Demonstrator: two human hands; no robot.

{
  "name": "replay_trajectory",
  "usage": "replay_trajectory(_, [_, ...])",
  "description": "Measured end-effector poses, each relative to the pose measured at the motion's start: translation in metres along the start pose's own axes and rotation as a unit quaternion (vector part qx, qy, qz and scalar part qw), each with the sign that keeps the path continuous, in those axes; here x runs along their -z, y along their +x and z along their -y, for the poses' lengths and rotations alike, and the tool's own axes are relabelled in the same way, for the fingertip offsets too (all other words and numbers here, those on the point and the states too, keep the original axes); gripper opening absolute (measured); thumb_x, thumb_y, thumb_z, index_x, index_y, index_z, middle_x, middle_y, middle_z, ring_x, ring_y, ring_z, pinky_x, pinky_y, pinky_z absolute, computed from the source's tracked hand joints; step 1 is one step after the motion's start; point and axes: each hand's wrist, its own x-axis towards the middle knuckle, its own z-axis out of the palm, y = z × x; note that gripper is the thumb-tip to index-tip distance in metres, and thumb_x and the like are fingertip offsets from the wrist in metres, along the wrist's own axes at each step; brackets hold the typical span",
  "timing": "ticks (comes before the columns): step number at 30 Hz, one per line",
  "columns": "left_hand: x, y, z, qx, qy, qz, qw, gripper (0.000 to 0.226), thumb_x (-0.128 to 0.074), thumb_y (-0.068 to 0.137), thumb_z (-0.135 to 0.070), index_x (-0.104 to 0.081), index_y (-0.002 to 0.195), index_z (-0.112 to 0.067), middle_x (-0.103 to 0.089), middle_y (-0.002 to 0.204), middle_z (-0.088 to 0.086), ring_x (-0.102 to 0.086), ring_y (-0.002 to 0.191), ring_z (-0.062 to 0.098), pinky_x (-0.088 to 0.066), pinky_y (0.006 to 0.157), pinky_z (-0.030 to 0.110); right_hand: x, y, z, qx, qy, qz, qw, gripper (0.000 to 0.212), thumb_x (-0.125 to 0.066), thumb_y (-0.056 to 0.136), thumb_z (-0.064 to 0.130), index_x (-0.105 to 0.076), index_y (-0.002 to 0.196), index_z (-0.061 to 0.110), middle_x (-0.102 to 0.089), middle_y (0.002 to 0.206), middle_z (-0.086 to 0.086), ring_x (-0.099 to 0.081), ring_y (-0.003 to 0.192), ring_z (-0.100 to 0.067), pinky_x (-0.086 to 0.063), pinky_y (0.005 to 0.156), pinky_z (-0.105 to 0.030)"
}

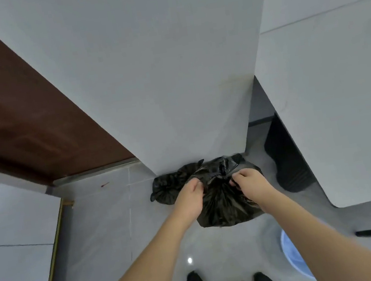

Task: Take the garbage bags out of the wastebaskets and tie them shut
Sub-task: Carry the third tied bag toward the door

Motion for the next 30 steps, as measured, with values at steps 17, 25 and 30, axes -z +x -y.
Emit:
replay_trajectory(17, [-0.156, 0.433, 0.303, -0.073, -0.163, 0.056, 0.982, 0.026, -0.033, 0.103, -0.025, -0.056, 0.091, -0.027, -0.066, 0.116, 0.000, -0.062, 0.108, 0.020, -0.046, 0.082, 0.035, -0.108, 0.429, -0.298, 0.078, -0.024, -0.151, 0.985, 0.030, -0.045, 0.094, 0.025, -0.065, 0.079, 0.008, -0.067, 0.080, -0.006, -0.061, 0.077, -0.023, -0.046, 0.074, -0.037])
replay_trajectory(25, [-0.172, 0.513, 0.317, -0.046, -0.108, 0.051, 0.992, 0.021, -0.035, 0.101, -0.026, -0.055, 0.098, -0.020, -0.062, 0.105, 0.007, -0.057, 0.092, 0.022, -0.043, 0.073, 0.032, -0.114, 0.528, -0.326, 0.064, -0.042, -0.161, 0.984, 0.022, -0.041, 0.077, 0.022, -0.054, 0.059, 0.021, -0.056, 0.064, -0.006, -0.050, 0.065, -0.022, -0.038, 0.064, -0.035])
replay_trajectory(30, [-0.186, 0.551, 0.335, -0.052, -0.038, 0.026, 0.998, 0.028, -0.037, 0.099, -0.029, -0.060, 0.103, -0.012, -0.065, 0.111, 0.017, -0.056, 0.087, 0.023, -0.043, 0.075, 0.034, -0.117, 0.554, -0.347, 0.061, -0.088, -0.171, 0.979, 0.025, -0.041, 0.084, 0.016, -0.053, 0.062, 0.015, -0.058, 0.065, -0.001, -0.053, 0.063, -0.021, -0.036, 0.057, -0.029])
